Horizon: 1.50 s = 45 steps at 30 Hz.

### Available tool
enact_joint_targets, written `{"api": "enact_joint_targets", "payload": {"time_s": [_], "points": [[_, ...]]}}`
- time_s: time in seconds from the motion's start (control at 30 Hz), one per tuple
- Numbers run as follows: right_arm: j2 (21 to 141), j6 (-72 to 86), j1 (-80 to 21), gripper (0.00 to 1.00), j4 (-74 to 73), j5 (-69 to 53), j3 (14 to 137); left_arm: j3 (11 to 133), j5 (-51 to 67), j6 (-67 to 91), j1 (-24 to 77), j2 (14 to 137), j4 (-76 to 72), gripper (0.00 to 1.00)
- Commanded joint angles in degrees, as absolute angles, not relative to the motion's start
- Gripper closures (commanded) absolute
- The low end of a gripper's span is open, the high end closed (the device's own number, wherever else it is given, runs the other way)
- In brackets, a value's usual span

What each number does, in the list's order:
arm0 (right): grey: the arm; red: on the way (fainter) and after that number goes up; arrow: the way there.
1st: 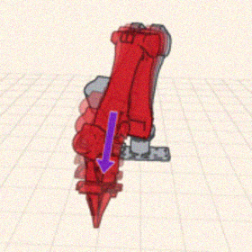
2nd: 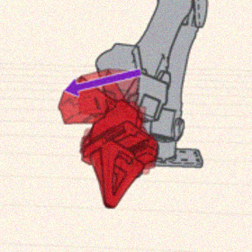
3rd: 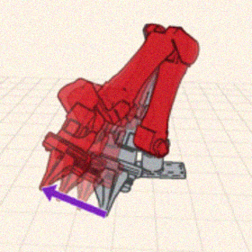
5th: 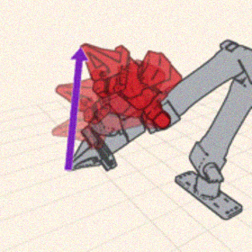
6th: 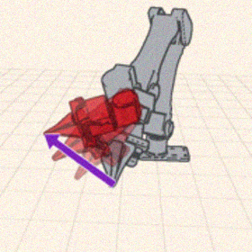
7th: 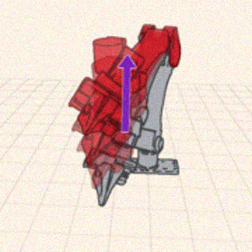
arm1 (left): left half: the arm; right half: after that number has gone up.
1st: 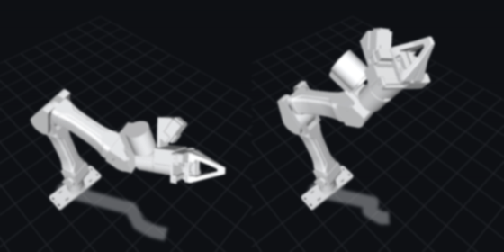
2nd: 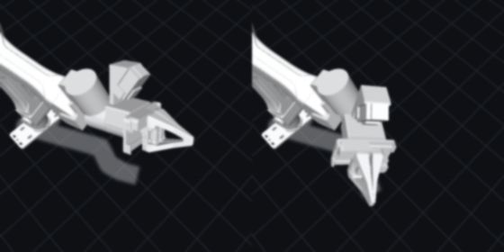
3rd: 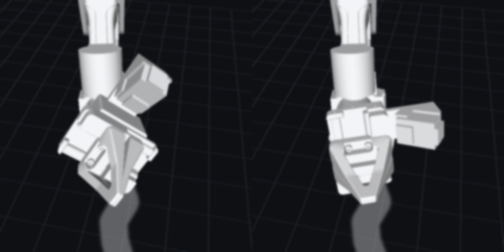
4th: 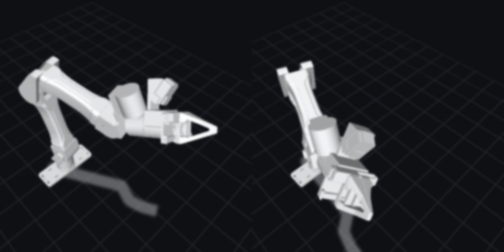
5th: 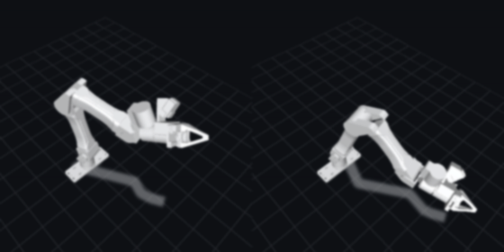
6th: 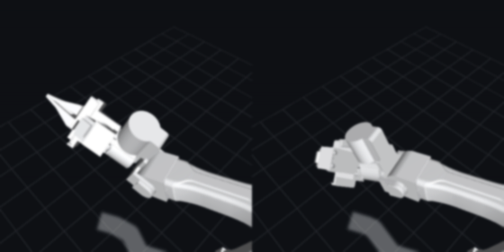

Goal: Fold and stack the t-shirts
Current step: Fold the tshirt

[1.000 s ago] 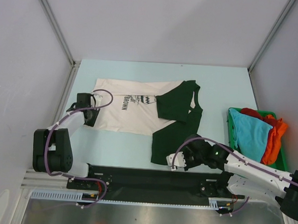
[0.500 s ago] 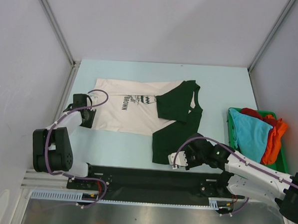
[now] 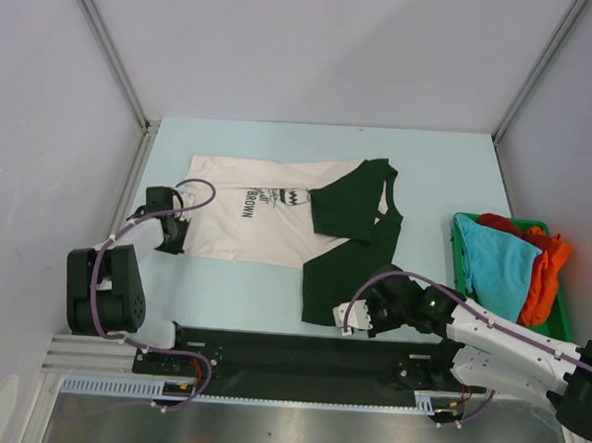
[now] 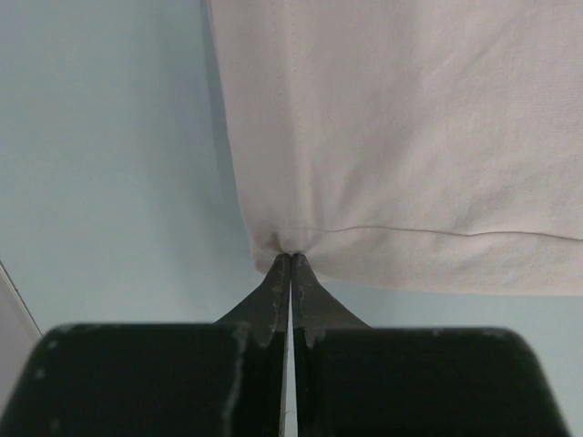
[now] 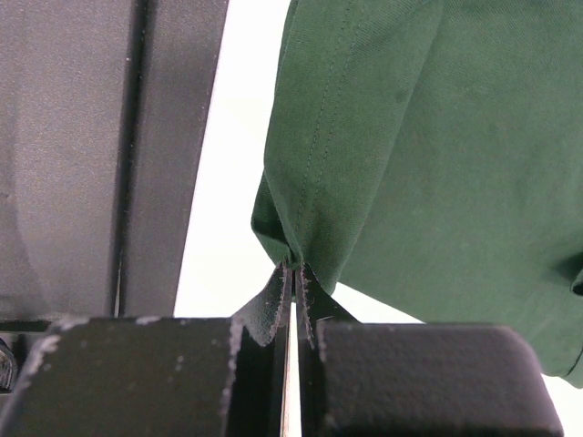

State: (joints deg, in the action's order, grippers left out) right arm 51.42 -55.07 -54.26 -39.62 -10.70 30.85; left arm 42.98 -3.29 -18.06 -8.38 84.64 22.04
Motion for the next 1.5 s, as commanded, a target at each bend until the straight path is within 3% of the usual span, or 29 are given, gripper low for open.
{"api": "enact_joint_targets", "payload": {"time_s": [0.0, 0.57, 1.03, 1.47], "points": [[51.06, -53.35, -54.06, 1.00, -39.29, -9.32, 31.55, 42.89, -1.50, -17.58, -8.96, 83.50, 21.97, 1.00], [51.85, -45.44, -36.48, 1.00, -37.28, -10.55, 45.61, 38.76, 3.95, -19.25, -8.27, 68.03, 22.85, 1.00], [65.03, -31.65, -29.71, 1.00, -20.58, -11.78, 58.17, 51.41, 5.98, -19.95, -5.89, 71.89, 19.07, 0.99], [73.74, -27.69, -18.82, 1.00, -14.15, -13.01, 68.11, 51.77, 4.40, -21.09, -5.54, 72.15, 15.12, 1.00]]}}
